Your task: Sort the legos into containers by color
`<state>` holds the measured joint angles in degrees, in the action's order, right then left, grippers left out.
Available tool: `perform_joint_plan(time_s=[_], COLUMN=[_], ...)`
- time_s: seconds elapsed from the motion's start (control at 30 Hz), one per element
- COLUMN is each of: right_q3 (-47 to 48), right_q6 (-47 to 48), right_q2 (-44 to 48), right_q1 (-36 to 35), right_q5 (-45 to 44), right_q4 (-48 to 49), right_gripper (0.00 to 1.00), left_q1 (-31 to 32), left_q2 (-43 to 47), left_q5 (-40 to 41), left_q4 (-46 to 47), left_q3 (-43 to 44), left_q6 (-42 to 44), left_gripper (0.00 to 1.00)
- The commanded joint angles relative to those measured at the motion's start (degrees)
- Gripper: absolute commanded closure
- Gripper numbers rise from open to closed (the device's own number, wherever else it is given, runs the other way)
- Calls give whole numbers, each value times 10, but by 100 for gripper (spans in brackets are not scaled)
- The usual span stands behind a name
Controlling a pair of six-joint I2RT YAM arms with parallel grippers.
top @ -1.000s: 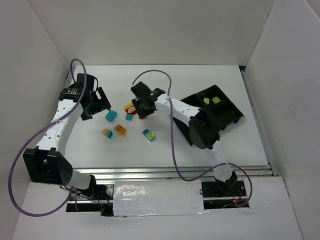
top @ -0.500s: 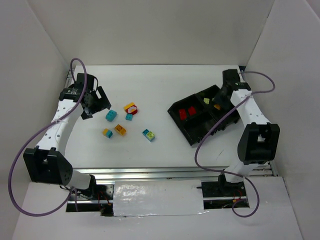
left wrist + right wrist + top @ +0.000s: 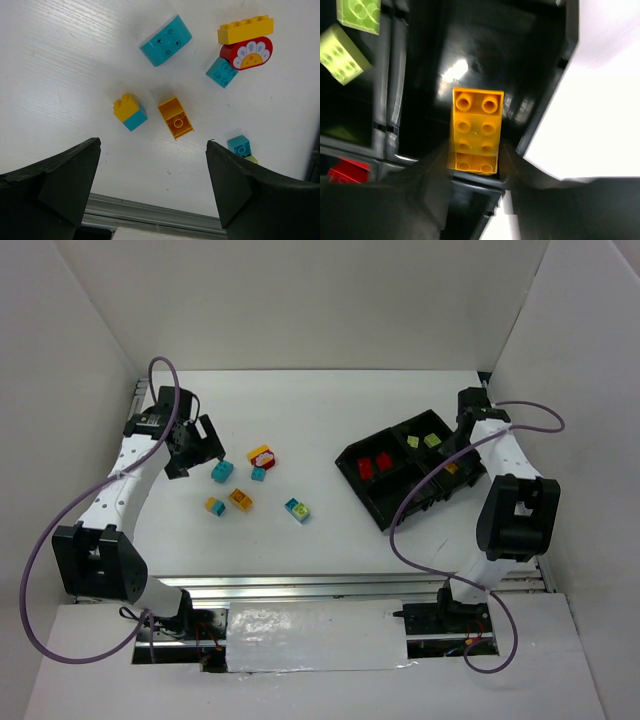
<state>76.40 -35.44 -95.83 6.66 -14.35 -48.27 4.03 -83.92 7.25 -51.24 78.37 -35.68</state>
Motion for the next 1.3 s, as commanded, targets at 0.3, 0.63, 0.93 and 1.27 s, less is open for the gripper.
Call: perform_joint_plan(time_s=[0.3,0.63,0.93,1.27], right_q3=[139,275,436,495], right_q6=[52,233,237,238], right_q2=[-21,-167,-322,-419], right_q1=[-155,-521,-599,-601], right_q5=[-25,186,200,206], right_q4=[-10,92,100,121], right_gripper=[15,17,15,15], left_q1=[-1,-26,-35,-35], left_q2=[5,42,105,133], left_q5=[7,184,189,156], left_q4=[2,-95,-82,-69], left_q3=[24,77,34,-3], left_q6=[-11,-145,-137,-112], left_gripper=[0,0,0,1])
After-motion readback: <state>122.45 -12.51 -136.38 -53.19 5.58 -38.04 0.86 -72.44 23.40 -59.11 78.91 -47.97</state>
